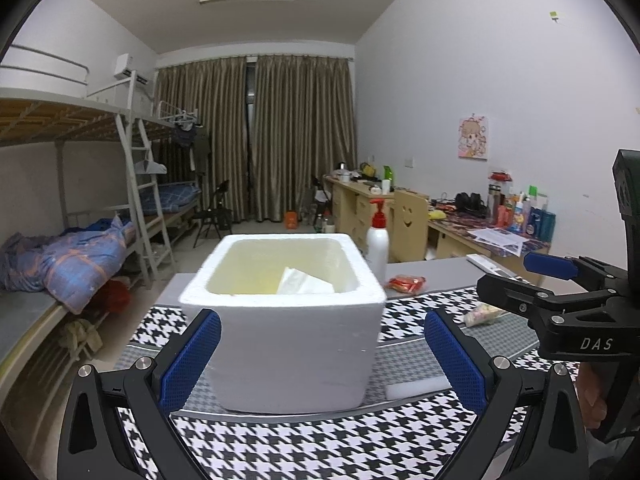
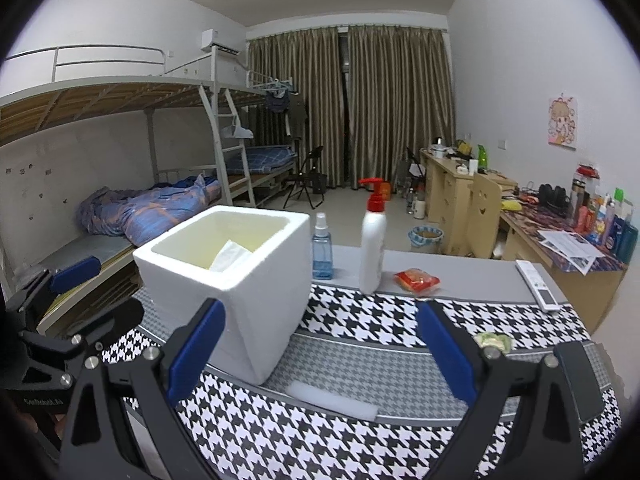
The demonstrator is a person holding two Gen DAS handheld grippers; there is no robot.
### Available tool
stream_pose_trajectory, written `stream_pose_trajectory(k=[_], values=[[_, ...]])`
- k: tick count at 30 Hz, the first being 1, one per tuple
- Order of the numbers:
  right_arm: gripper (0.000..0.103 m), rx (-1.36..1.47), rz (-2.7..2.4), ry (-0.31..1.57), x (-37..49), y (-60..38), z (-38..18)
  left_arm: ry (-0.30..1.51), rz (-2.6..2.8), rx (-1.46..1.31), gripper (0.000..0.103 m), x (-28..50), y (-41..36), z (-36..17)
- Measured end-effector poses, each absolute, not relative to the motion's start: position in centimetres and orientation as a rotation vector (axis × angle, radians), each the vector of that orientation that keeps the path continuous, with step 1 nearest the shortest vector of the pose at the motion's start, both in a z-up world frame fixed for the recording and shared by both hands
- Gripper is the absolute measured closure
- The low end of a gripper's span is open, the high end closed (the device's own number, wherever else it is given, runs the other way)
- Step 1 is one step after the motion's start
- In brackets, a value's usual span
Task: Organize soft objects
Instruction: 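Withdraw both tools from the foam box back over the table, then move both tools toward the packaged snack on the table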
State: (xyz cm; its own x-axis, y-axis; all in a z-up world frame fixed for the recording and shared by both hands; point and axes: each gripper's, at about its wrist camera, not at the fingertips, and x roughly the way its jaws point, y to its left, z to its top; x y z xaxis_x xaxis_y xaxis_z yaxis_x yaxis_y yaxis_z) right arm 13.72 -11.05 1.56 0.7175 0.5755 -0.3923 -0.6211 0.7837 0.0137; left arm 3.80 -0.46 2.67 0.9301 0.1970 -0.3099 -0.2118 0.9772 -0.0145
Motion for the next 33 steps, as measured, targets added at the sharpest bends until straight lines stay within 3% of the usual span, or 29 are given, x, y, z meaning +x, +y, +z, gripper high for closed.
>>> stream_pose_trajectory(k=[33], values=[[0.005,-0.080,0.481,0.448,16.0,-17.8,0.1,0.406,-0.012,-0.020,0.001,7.9,-6.6,0.2]])
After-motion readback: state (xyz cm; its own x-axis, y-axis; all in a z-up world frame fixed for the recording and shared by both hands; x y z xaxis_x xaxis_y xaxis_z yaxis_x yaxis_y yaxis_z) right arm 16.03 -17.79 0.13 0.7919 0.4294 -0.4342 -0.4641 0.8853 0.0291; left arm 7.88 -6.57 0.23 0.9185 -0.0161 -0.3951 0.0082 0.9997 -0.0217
